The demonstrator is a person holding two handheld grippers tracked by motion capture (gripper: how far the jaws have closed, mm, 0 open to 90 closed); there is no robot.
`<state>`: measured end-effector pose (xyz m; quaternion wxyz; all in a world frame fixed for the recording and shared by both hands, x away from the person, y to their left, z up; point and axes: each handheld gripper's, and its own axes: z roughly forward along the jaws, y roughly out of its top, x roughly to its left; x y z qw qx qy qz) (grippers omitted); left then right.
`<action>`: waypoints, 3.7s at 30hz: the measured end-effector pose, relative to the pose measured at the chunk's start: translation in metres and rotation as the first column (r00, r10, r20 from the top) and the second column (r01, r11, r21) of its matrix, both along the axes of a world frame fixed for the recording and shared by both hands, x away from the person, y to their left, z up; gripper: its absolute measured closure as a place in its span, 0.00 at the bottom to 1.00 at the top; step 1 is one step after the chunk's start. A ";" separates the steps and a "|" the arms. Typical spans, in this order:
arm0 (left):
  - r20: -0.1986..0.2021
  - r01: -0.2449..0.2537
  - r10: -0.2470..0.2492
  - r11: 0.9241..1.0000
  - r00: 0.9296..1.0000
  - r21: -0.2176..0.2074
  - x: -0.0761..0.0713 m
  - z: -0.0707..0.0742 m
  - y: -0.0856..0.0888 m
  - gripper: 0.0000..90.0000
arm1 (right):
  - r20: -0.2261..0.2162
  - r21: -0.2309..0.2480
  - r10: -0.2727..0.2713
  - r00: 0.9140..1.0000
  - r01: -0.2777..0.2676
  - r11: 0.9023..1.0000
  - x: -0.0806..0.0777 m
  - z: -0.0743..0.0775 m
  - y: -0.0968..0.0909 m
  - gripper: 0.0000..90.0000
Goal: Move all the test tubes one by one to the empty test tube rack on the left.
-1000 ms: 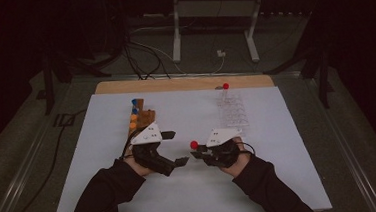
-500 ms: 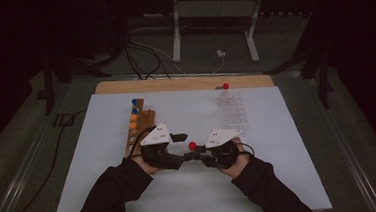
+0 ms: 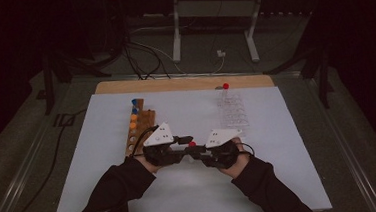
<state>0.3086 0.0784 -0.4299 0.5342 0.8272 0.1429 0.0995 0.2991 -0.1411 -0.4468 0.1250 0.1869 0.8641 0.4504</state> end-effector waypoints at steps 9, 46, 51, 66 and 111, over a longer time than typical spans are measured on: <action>0.011 0.016 -0.016 1.000 1.000 0.013 0.000 0.000 -0.002 0.79 | -0.001 0.002 0.000 1.000 0.000 1.000 0.000 0.000 0.000 0.84; 0.060 -0.113 0.113 0.994 0.992 -0.006 0.009 0.032 0.046 0.79 | -0.062 0.113 -0.013 0.998 0.020 0.993 0.002 0.007 -0.019 0.02; 0.071 -0.149 0.149 0.989 0.986 -0.006 0.010 0.037 0.055 0.80 | -0.050 0.126 -0.010 0.999 0.017 0.992 0.000 0.009 -0.020 0.00; 0.102 -0.243 0.245 0.970 0.964 -0.034 0.010 0.053 0.085 0.80 | -0.031 0.135 -0.011 0.999 0.015 0.991 -0.001 0.011 -0.021 0.00; 0.093 -0.423 0.427 0.904 0.899 -0.063 0.008 0.043 0.151 0.79 | -0.049 0.143 0.009 0.999 -0.002 0.990 -0.003 0.011 -0.019 0.00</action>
